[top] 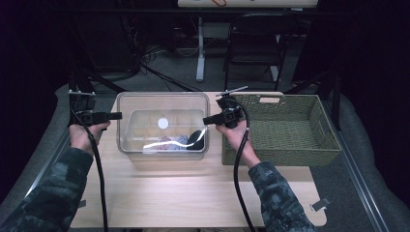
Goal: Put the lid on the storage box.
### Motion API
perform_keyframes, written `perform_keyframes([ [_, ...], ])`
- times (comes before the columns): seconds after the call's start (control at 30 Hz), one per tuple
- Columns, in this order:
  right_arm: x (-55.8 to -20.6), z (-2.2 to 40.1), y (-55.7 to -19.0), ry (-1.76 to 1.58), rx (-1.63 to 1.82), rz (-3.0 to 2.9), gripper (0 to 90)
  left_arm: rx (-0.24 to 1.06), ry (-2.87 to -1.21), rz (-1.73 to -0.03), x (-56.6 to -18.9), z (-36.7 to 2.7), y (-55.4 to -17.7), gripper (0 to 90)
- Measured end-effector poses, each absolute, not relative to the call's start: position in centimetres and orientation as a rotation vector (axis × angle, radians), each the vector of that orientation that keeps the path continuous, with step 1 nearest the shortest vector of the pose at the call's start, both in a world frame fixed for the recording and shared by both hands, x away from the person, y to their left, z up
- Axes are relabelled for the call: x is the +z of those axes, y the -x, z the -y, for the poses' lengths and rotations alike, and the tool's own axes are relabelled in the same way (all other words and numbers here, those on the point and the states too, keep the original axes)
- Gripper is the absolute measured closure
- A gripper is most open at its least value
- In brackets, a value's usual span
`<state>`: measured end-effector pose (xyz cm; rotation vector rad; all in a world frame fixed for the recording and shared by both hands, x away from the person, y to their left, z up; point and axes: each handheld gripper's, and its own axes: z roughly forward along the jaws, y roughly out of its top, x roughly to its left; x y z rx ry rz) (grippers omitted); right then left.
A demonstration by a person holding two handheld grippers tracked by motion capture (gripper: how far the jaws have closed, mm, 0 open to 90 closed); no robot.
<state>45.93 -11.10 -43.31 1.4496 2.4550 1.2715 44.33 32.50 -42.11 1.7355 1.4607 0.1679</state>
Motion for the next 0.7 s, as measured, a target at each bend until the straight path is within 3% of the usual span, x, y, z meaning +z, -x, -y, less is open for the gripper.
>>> perform_keyframes([
  [0.7,-45.7,9.6,-48.8,-1.544,1.218,-2.417,67.8,0.114,-1.761,-1.587,-44.7,-32.6,-47.6,74.1],
])
